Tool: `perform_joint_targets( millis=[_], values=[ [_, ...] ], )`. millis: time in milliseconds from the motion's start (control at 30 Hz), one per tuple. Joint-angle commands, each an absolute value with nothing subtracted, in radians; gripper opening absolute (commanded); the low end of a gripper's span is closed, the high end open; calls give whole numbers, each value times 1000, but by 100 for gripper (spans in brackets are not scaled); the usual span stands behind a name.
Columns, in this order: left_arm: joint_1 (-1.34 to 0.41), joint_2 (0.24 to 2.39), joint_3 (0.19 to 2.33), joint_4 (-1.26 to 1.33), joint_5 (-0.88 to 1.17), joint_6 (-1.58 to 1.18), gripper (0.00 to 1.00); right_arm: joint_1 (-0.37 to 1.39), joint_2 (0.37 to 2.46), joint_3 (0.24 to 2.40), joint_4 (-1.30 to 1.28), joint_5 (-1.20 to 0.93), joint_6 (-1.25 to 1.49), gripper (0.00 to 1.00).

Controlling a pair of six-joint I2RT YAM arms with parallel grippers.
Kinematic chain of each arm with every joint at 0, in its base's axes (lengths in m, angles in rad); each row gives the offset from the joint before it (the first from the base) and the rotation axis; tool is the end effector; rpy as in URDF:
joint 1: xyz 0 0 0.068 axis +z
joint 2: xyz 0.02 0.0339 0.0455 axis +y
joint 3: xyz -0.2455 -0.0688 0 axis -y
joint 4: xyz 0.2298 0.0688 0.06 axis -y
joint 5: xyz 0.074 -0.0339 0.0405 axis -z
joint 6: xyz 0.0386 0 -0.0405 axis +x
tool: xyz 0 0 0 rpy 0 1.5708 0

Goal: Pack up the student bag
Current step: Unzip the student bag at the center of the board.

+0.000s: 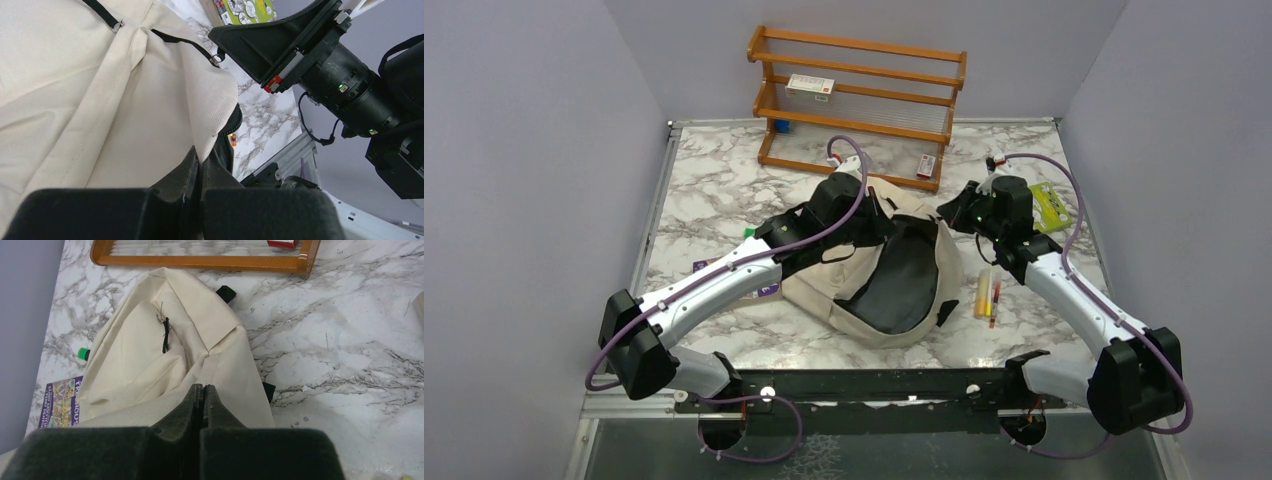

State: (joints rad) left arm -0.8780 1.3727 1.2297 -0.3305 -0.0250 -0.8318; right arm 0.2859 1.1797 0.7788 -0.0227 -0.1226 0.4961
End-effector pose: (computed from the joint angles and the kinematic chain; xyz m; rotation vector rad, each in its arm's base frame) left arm 0.1974 -0.2363 0.3295 0.0342 2.2094 -1.0009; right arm 0.2518 0.0789 0.2599 0.1338 2.0416 0.6194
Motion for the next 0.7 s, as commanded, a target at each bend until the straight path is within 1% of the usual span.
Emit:
perform_joint_targets(
  millis=[0,133,433,667],
  values=[
    [-872,1349,1221,-241,19,-852,0,278,1157,793,-17,-123,480,1],
    [-871,1335,1195,-228,16,-850,0,278,1161,794,-20,-124,479,1],
    [-868,1361,1222,-217,23,-854,0,278,1166,786,-17,-117,472,1],
    [-862,1285,1137,-191,8,-816,0,278,1176,789,-8,-112,467,1]
  ],
)
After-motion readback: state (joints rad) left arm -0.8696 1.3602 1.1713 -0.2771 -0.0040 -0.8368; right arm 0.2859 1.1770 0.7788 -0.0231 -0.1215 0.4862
